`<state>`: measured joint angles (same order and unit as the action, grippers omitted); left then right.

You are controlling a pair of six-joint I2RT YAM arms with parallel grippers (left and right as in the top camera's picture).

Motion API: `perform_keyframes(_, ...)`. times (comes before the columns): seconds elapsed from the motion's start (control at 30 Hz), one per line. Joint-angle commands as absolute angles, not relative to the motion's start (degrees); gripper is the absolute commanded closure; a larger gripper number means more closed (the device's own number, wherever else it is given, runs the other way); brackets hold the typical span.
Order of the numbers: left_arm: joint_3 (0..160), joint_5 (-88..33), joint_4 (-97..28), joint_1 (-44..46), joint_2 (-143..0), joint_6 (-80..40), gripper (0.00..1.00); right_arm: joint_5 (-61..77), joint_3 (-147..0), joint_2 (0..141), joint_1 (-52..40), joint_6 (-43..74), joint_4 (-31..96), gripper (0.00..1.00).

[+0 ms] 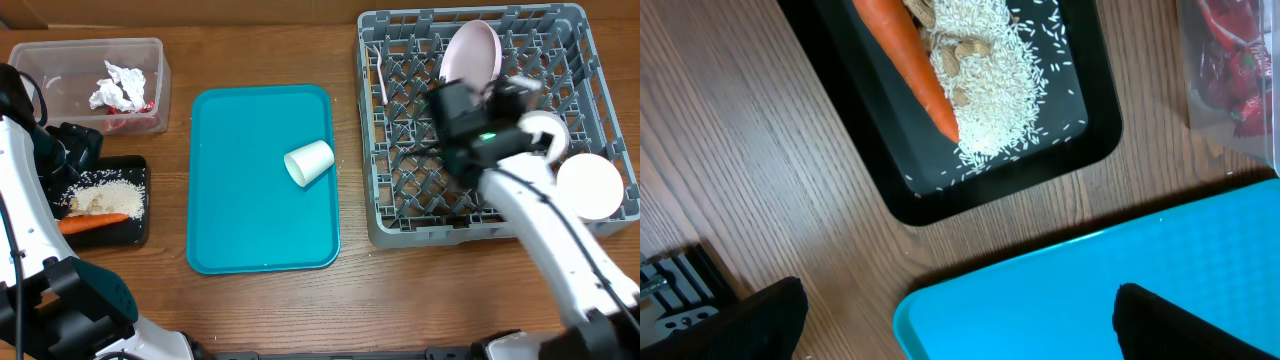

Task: Sort waste into correct bins and load items into the dishwasher rack
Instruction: 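Lower the pink bowl into the rack's right edge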

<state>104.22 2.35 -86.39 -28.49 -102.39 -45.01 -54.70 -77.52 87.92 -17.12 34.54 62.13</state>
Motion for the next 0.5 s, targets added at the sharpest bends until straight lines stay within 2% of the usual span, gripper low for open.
perform_keyframes(0.0,103.9,2.5,-86.5,-27.9,-103.1,-45.2,0.00,-41.8,-83.8,81.2,-9.1,26.4,63.6,0.00)
perform_keyframes(0.13,103.9,2.5,-86.5,-27.9,-103.1,-45.2,0.00,-25.1,-84.0,79.8,1.9,10.9,68.1,0.00)
perform_keyframes(0.33,103.9,2.5,-86.5,-27.9,-103.1,-45.2,0.00,-10.7,-82.6,83.1,12.9,10.4,70.1,0.16)
perform_keyframes(0.47,103.9,2.5,-86.5,-27.9,-103.1,-45.2,0.00,-5.4,-82.5,86.9,15.3,7.8,70.2,0.20)
